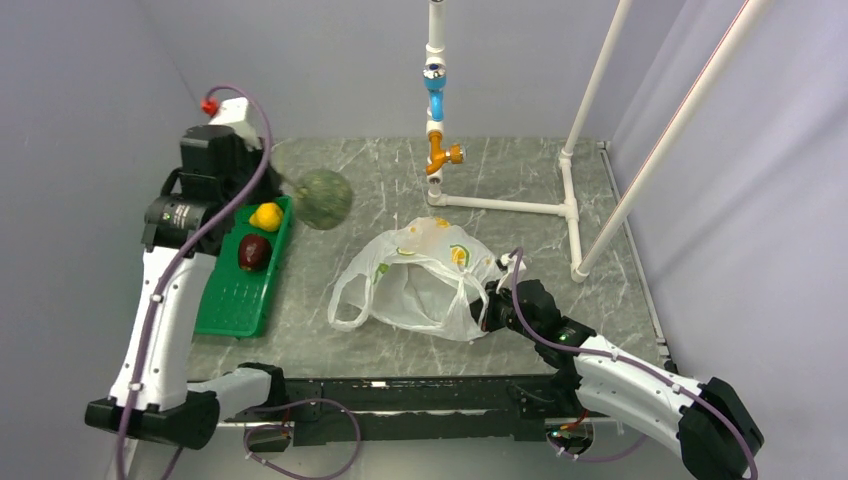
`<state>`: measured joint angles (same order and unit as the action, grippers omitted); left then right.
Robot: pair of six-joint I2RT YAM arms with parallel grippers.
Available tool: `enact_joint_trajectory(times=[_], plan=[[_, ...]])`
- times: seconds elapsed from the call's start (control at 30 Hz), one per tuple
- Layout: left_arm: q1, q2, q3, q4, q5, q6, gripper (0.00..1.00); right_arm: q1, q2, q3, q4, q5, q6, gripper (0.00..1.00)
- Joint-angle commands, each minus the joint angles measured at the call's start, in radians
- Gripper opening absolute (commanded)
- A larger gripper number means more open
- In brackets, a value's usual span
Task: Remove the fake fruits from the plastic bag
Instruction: Place the fake fruit in the bin.
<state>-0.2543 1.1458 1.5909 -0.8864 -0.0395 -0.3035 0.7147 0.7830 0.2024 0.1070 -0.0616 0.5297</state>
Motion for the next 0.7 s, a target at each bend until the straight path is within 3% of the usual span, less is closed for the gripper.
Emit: enact_joint_trajectory(times=[0.0,0.1,0.2,0.4,0.6,0.67], plan=[[0.227,-0.006,-0.034,0.009,-0.134,0.011,0.00,-0.001,-0.013,0.014,0.037,-0.014,-0.013,0.00],[0.359,0.007,-0.070,0.080,-0.249,-0.016,0.00,-0.001,-0.008,0.016,0.038,-0.014,-0.017,0.00],[0.419,0.030,-0.128,0.184,-0.363,-0.051,0.00,-0.001,-0.001,0.029,0.023,-0.019,-0.011,0.00],[0.520,0.127,-0.187,0.345,-0.352,-0.087,0.00,-0.001,0.036,0.081,-0.012,-0.026,-0.033,0.00],[0.548,0.231,-0.253,0.515,-0.400,0.021,0.00,-0.002,0.041,0.116,-0.033,-0.021,-0.036,0.00],[0.578,0.257,-0.270,0.518,-0.352,-0.001,0.00,-0.001,0.053,0.133,-0.053,-0.010,-0.037,0.00]])
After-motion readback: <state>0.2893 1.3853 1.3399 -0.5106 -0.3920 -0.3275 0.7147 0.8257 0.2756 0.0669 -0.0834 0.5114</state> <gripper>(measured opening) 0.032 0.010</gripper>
